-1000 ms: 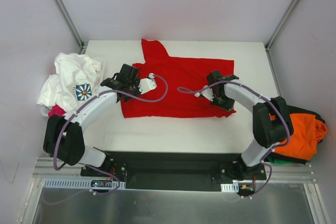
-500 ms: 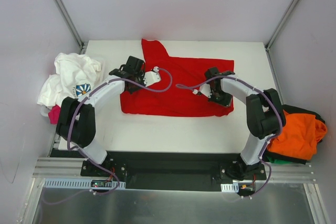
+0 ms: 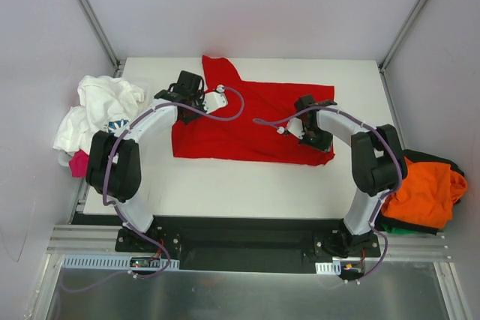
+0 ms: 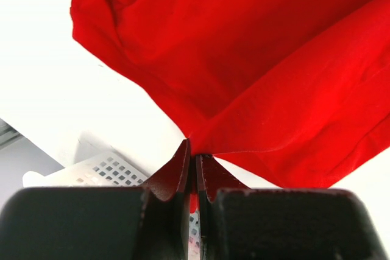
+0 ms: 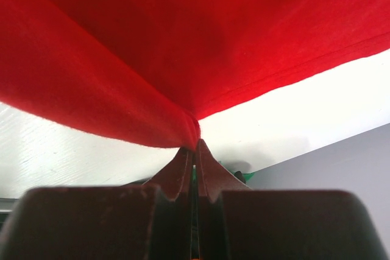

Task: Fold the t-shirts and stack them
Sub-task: Fold the flattened tshirt in 1/3 of the way

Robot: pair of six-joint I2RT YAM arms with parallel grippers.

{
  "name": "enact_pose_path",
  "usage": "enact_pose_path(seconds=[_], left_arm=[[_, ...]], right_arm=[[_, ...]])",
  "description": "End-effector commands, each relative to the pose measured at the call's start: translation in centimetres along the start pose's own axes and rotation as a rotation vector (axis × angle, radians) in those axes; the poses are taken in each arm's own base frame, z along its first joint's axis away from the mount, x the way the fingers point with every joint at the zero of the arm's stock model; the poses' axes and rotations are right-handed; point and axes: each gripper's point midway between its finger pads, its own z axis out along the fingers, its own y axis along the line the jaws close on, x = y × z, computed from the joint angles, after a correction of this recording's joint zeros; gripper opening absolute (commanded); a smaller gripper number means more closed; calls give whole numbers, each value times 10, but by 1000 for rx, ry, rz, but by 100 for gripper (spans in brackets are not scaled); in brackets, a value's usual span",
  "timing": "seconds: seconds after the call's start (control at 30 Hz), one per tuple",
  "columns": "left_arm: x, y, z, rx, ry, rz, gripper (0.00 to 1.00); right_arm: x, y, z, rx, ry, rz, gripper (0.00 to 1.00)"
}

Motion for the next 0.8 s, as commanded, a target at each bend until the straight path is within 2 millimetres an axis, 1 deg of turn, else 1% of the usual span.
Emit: enact_pose_path(seconds=[0.0,0.2,0.43,0.53,0.77], left_arm=[[-9,23,-1,-33,-38,8,0],[-8,29,3,-37,-33,4,0],[-5,27,8,-26,-23,5,0],[-5,23,10,-15,-24,2,0],[-2,20,15,-3,-14,8,0]], right_arm=[[-5,-12,-5,7,-16,-4,1],[-7,-23,-6,19,-17,2,1],[-13,-38,-12,49,-22,5,1],[-17,-42,-14,52,-25,6,1],[-18,-51,-14,81,-10,3,1]])
